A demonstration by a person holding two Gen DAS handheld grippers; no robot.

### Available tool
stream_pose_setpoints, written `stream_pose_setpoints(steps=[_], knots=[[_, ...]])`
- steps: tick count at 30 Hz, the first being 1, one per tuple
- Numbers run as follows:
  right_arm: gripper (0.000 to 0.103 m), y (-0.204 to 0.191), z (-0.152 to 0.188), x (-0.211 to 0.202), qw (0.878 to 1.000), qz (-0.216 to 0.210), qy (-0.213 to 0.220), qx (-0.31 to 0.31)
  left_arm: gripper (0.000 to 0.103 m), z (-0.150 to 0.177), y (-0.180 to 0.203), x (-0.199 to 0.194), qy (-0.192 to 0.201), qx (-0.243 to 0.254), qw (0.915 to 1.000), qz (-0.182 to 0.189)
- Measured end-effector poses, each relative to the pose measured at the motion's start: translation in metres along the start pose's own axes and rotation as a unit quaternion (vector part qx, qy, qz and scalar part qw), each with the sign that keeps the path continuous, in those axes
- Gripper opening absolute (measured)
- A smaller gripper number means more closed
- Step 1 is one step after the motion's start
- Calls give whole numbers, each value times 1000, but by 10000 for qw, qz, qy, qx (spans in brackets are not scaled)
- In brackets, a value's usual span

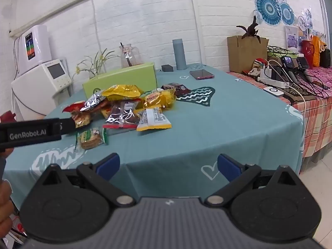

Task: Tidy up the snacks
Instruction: 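Move both grippers toward the snack pile beside the green box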

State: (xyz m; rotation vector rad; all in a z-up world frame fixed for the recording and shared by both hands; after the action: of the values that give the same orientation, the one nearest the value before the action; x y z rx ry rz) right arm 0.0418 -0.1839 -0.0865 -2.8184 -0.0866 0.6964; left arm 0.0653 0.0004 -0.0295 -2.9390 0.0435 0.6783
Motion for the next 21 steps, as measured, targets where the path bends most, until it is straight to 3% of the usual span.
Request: stream_pose_setpoints(steps=[13, 21], knots=[[99, -1, 3, 1, 10000, -30, -24, -22, 81, 3, 3, -2, 56, -59, 9996, 259], [99, 0, 5, 2, 10000, -48, -37, -18, 84, 2, 2, -5, 84, -85, 9997, 228]])
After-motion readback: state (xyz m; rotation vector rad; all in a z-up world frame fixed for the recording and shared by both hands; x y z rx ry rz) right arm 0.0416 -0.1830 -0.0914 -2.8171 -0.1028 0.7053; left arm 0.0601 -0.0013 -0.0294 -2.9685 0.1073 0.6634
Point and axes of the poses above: each gripper's, at about its wrist camera, not at the fingertips, and x roughly the way its jaws point, y to its right, z to its underside, the point moved 7 cm from there along x, roughly the way its jaws point, and after that the axes turned 5 degrees about x, right-handed, at the moved point
